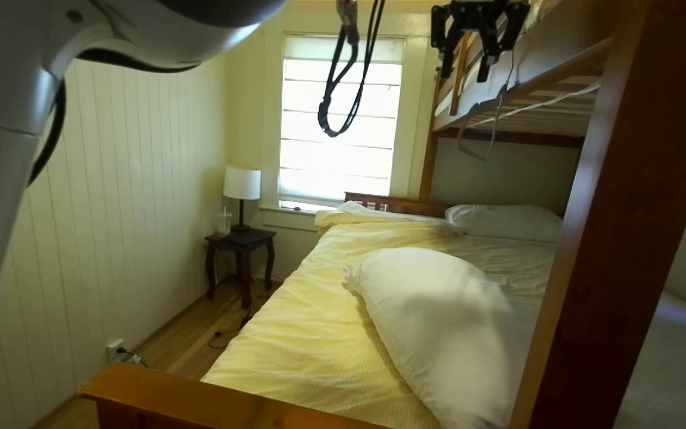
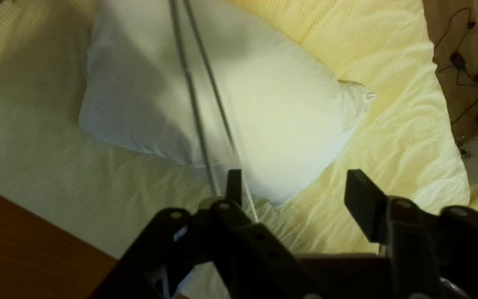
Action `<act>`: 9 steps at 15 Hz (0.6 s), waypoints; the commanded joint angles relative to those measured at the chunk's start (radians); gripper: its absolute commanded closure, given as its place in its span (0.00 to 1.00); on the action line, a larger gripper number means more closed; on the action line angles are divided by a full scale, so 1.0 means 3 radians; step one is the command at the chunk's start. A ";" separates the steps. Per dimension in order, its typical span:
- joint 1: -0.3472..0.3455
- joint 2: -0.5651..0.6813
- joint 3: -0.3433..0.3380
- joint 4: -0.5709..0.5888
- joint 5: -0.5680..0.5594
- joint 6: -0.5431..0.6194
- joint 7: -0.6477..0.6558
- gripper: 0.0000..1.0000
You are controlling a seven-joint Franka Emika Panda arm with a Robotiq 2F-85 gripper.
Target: Hang the hanger on the top bunk bed.
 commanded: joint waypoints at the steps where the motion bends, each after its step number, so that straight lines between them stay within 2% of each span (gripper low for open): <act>1: 0.0243 -0.0211 0.0024 0.0033 -0.0349 -0.0084 -0.0095 0.02; 5: 0.0704 -0.0452 0.0145 -0.0044 -0.0871 -0.0009 -0.0045 0.00; 9: 0.1218 -0.0628 0.0366 -0.0118 -0.1357 -0.0187 0.0163 0.00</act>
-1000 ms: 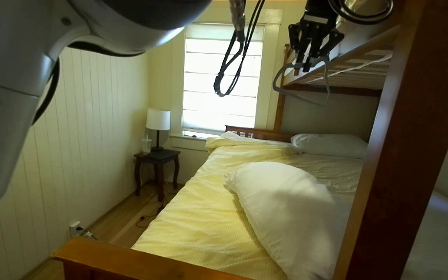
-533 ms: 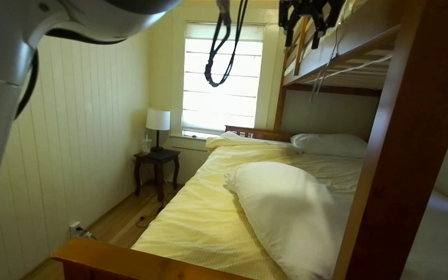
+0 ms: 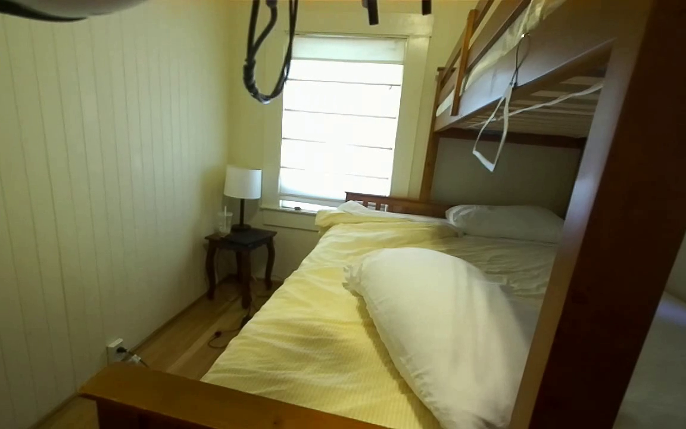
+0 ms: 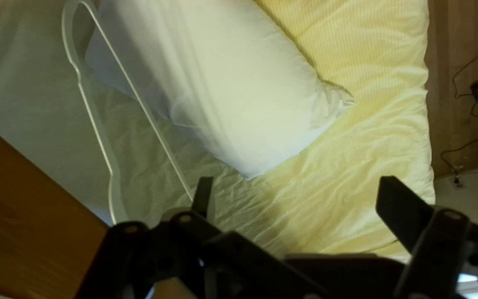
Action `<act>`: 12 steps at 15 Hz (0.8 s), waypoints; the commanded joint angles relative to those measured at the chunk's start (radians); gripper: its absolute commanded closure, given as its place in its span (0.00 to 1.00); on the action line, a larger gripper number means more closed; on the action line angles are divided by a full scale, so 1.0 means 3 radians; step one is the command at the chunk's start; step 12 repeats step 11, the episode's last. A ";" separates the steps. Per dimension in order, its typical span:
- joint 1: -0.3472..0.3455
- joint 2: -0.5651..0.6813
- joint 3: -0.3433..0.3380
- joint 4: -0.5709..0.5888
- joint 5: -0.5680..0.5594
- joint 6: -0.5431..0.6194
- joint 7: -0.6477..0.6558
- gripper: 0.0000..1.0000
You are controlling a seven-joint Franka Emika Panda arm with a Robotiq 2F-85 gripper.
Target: Hang the hanger on the top bunk bed.
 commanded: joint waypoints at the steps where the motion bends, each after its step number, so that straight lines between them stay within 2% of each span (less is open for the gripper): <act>1: 0.0437 -0.0211 0.0181 -0.0162 -0.0507 -0.0161 0.0279 0.00; 5: 0.0871 -0.0358 0.0415 -0.0317 -0.0852 -0.0363 0.0937 0.00; 6: 0.0720 -0.0196 0.0334 -0.0096 -0.0692 -0.0287 0.0647 0.00; 8: 0.0862 -0.0246 0.0410 -0.0155 -0.0768 -0.0334 0.0868 0.00; 12: 0.0864 -0.0269 0.0406 -0.0208 -0.0777 -0.0334 0.0904 0.00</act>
